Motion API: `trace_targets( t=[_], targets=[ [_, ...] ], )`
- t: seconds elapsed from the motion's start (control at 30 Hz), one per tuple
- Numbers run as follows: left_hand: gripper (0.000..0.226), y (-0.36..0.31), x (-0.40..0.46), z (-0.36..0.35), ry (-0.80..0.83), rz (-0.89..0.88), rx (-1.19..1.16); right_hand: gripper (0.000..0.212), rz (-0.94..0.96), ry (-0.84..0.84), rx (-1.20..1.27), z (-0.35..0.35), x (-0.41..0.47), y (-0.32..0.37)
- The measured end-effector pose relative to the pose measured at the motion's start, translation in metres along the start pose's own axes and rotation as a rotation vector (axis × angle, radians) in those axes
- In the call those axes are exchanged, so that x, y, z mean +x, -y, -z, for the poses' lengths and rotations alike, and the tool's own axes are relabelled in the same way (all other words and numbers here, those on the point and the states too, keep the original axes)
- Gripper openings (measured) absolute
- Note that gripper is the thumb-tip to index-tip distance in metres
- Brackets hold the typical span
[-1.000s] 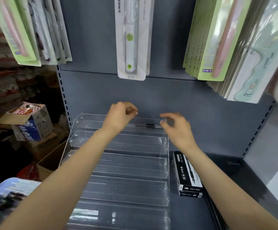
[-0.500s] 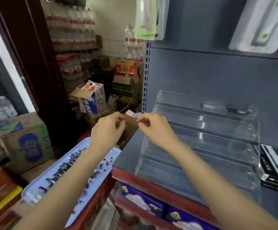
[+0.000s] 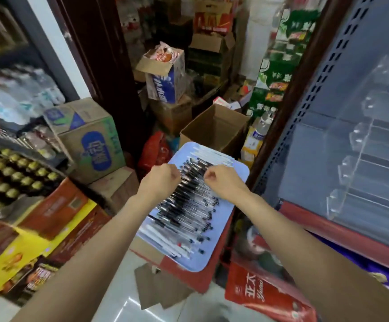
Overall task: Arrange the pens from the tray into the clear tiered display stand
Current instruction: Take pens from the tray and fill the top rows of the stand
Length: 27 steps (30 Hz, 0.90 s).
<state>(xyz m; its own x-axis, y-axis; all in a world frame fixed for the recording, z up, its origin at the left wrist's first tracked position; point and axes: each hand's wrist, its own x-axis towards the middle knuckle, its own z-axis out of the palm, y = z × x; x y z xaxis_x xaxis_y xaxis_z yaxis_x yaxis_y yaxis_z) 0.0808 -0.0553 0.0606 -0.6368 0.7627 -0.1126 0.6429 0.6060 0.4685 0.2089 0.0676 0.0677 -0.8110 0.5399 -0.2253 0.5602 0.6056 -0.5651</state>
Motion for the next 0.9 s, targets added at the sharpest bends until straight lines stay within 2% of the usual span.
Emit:
trace_targets(
  t=[0.07, 0.2, 0.33, 0.4, 0.63, 0.9],
  targets=[
    [0.023, 0.013, 0.011, -0.01, 0.046, -0.003, -0.003, 0.024, -0.055, 0.028, -0.003, -0.013, 0.014, -0.015],
    [0.019, 0.025, 0.035, -0.03, 0.125, -0.049, 0.004, 0.037, -0.121, 0.02, -0.031, -0.029, 0.041, -0.045],
    [0.045, 0.023, 0.06, -0.046, 0.19, -0.113, 0.047, 0.051, -0.17, 0.043, -0.059, -0.038, 0.063, -0.061],
    [0.051, 0.024, 0.07, -0.052, 0.246, -0.152, 0.044, 0.053, -0.174, 0.062, -0.073, -0.041, 0.071, -0.063],
    [0.052, 0.046, 0.091, -0.057, 0.371, -0.221, 0.145, 0.035, -0.208, -0.056, -0.202, -0.052, 0.089, -0.059],
    [0.032, 0.061, 0.105, -0.053, 0.288, -0.261, -0.029, 0.011, -0.268, -0.035, -0.184, -0.059, 0.091, -0.061]
  ],
)
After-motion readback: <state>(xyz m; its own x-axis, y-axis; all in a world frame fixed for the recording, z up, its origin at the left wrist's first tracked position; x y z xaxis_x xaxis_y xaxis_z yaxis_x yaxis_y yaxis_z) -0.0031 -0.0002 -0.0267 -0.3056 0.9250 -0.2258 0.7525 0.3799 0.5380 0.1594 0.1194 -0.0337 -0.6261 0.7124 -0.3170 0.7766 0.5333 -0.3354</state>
